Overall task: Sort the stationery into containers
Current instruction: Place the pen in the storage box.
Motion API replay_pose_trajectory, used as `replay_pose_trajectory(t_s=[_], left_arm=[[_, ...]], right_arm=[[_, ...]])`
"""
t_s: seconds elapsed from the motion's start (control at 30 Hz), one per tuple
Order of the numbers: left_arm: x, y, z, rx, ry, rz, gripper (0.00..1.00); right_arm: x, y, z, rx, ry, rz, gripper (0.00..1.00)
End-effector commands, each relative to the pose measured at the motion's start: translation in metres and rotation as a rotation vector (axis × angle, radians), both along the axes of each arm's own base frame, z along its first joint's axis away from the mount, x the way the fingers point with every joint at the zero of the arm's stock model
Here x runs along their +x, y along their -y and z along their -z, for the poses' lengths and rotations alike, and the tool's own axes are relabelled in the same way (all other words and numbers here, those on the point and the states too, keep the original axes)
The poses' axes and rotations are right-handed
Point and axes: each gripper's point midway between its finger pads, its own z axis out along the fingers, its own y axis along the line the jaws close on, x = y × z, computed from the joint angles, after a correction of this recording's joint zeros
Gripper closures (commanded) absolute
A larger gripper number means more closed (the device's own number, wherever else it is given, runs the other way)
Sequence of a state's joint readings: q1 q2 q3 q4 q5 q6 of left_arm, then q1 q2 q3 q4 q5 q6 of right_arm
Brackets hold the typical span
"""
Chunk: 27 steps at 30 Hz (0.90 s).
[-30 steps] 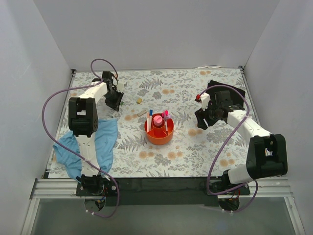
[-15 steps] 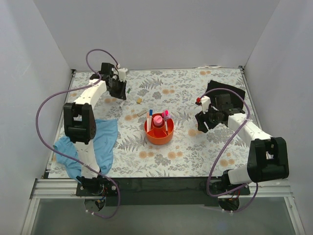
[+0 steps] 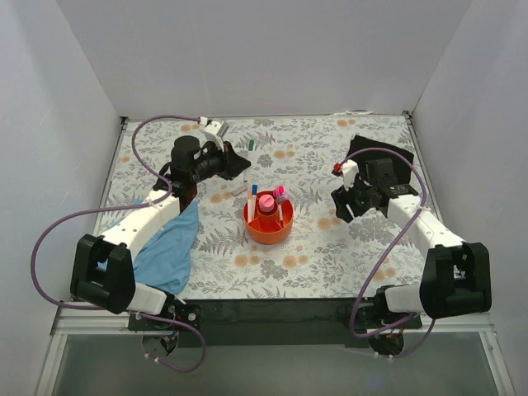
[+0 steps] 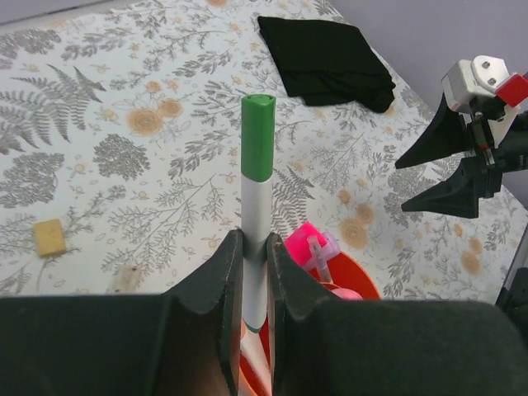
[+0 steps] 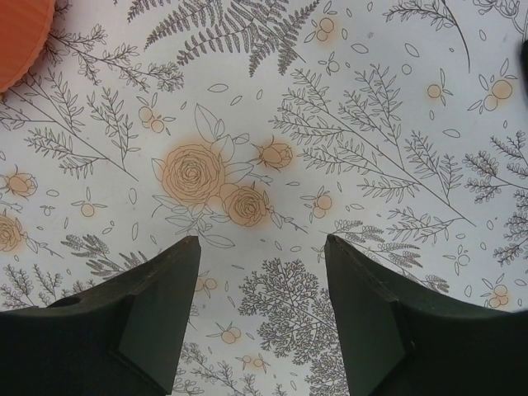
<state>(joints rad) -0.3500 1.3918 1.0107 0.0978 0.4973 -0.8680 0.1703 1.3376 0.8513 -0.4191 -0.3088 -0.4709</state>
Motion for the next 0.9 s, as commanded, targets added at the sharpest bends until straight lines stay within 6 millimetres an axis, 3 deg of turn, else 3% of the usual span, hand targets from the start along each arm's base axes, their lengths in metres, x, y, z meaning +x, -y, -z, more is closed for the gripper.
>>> replay_pose_trajectory(t_s=[0.0,0.17,0.3,0.43,0.7,0.87], left_arm=[[-0.002,0.016,-0.033,-0.15,0.088,0.002,1.0],[-0.013,0.027,-0.027,-0.162,0.08,0.033,1.0],[-0.031,0.034,-0.005,-0.158,0.02,0.057,1.0],[-0.04,0.03,0.009,-0.161,-0.014,0.035,1.0],[-0.037,0.027,0.016,-0.153,-0.008,0.012,1.0],[-0.039,0.023,0.041,-0.138,-0.036,-0.004,1.0]], right_arm=[[-0.008,0.004,-0.002,-0.005,0.004,0.014,0.29],[-0.013,0.008,-0.001,-0.016,0.002,0.023,0.29],[-0.018,0.008,0.001,-0.017,-0.001,0.022,0.29],[-0.019,0.009,0.0,-0.021,-0.002,0.024,0.29],[-0.021,0.008,0.004,-0.018,-0.026,0.019,0.29],[-0.015,0.006,0.002,-0.009,-0.024,0.015,0.3]])
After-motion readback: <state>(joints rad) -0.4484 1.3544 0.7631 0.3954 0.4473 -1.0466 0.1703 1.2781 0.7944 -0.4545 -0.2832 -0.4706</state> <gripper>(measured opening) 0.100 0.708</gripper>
